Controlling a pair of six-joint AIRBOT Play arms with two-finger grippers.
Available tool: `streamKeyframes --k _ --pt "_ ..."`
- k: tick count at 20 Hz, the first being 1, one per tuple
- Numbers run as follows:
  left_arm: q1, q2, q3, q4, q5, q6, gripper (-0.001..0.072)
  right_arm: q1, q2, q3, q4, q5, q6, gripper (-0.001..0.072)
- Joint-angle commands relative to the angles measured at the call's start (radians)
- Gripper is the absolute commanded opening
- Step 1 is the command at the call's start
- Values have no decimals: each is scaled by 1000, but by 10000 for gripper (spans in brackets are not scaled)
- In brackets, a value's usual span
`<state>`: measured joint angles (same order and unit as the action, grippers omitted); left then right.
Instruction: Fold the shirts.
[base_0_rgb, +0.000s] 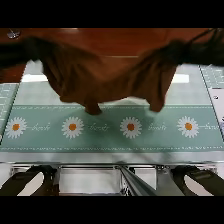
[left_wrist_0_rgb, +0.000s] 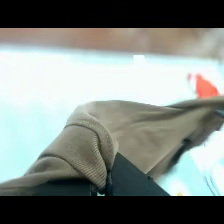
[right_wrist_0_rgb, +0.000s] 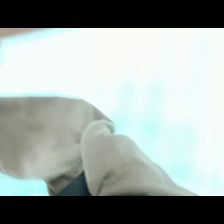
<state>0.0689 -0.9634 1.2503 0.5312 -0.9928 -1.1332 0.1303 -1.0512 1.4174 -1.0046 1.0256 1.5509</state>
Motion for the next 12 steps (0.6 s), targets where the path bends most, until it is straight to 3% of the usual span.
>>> streamKeyframes --k 1,3,8,12 --pt "112 19 332 1 -75 -5 27 -29 35 384 -125 229 -22 31" --pt "188 65 434 10 -93 -6 27 -29 105 456 -193 276 -21 31" --pt "396 266 488 196 -109 -61 26 -29 316 462 -288 422 -10 31" --pt "403 390 480 254 -243 -91 27 -29 389 461 -277 512 10 31"
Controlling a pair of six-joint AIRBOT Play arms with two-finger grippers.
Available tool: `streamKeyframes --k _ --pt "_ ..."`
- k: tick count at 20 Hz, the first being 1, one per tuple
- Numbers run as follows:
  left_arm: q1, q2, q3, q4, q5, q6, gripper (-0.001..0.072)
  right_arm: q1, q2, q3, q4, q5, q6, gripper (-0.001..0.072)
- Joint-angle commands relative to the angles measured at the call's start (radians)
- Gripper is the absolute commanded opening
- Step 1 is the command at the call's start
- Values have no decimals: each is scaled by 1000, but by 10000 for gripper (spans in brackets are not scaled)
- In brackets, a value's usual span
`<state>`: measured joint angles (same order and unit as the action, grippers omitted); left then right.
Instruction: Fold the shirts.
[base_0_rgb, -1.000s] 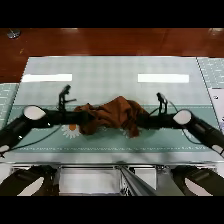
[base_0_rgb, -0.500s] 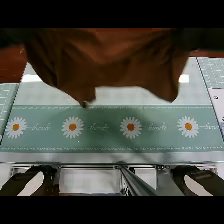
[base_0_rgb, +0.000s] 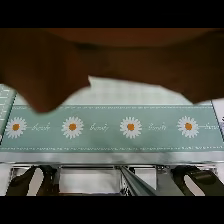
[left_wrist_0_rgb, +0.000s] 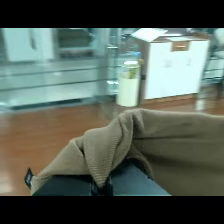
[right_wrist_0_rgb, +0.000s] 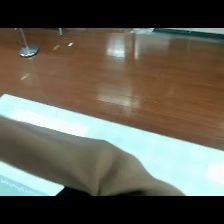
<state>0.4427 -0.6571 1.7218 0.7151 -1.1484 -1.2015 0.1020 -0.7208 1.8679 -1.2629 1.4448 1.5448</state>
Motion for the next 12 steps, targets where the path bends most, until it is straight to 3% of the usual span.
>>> streamKeyframes --k 1,4,7,10,12 --pt "16 105 -11 105 -106 -27 26 -1 60 10 -16 126 19 31" --pt "-29 148 -152 111 -143 -83 26 -1 60 -61 12 173 18 31" --pt "-85 179 -401 97 -183 -110 26 -1 60 -272 51 158 10 32" --pt "-134 177 -692 97 -158 -116 27 -1 56 -586 51 6 -3 31" --pt "-169 159 -880 96 1 -55 27 -1 29 -768 51 -169 -2 31"
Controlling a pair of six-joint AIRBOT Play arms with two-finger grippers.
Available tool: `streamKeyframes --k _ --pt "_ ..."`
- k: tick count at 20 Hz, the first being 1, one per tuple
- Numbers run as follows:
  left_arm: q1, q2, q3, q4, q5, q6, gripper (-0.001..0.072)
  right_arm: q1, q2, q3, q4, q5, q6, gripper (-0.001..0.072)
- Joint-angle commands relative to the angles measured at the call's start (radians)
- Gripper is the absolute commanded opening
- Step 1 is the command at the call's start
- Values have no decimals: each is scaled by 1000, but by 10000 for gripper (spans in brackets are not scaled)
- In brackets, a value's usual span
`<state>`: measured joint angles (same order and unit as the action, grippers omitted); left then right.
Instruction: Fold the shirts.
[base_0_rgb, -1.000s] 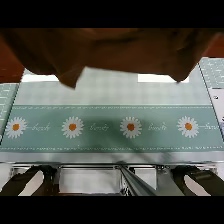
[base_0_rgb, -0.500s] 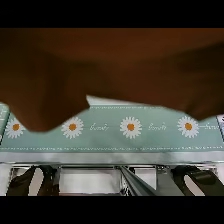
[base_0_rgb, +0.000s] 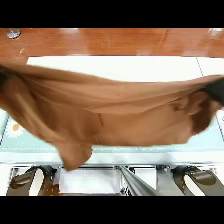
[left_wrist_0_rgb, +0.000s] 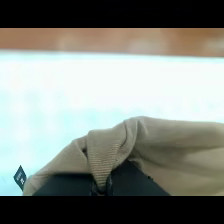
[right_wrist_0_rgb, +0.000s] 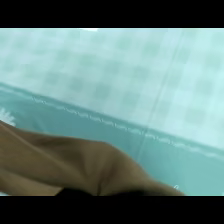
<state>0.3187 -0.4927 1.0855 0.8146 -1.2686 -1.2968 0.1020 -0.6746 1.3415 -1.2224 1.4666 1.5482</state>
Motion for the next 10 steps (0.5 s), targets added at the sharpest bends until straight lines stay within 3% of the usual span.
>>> streamKeyframes --k 1,6,10 --pt "-69 -22 -327 -4 234 56 27 -1 -42 -319 22 -288 1 31" --pt "-210 -243 -465 -2 703 55 27 -16 -323 -399 15 -676 47 31" --pt "-339 -481 -417 -4 959 36 27 -108 -644 -218 236 -698 -2 32"
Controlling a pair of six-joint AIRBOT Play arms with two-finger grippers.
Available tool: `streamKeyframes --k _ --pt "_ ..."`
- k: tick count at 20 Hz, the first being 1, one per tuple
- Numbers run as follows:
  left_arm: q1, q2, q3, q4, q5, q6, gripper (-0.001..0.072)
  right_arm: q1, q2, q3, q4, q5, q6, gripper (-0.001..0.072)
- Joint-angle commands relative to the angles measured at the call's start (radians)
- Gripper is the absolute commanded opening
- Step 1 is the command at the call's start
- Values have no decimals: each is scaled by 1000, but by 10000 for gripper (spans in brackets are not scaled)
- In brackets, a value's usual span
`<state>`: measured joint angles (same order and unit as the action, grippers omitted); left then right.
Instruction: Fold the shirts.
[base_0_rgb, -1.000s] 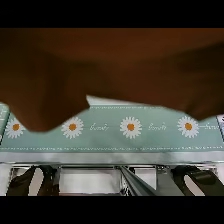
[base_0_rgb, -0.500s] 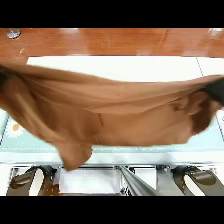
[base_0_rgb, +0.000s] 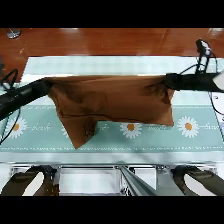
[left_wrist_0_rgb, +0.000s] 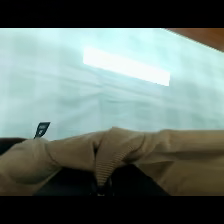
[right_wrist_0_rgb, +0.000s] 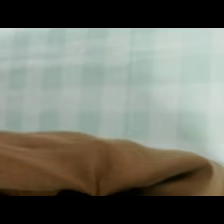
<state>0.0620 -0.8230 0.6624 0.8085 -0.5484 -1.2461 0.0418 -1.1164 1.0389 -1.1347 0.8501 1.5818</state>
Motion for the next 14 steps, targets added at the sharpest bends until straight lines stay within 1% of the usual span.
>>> streamKeyframes --k 1,3,4,5,6,7,8,9,11,12,13,14 --pt "-97 -206 34 2 261 -46 27 -60 -274 144 220 -53 -80 32" --pt "-104 -310 105 2 254 -117 28 -71 -404 263 326 -5 -117 32" --pt "-104 -348 138 2 247 -149 28 -72 -459 315 361 10 -117 32" --pt "-103 -377 171 2 241 -163 29 -79 -504 362 388 26 -116 40" --pt "-104 -391 198 3 242 -162 35 -88 -536 397 417 48 -115 256" --pt "-100 -393 221 4 241 -161 203 -101 -560 431 439 89 -116 598" --pt "-87 -391 246 5 231 -161 684 -123 -567 456 437 133 -116 629" --pt "-56 -387 277 5 168 -150 706 -156 -564 479 430 186 -116 629" --pt "55 -386 361 14 -76 -97 704 -258 -539 529 375 350 -122 629" --pt "130 -386 396 36 -219 -98 704 -311 -509 531 324 410 -130 629" --pt "202 -386 410 67 -343 -98 702 -364 -469 531 216 466 -131 629" --pt "280 -386 406 138 -470 -146 701 -410 -431 529 88 514 -127 630"
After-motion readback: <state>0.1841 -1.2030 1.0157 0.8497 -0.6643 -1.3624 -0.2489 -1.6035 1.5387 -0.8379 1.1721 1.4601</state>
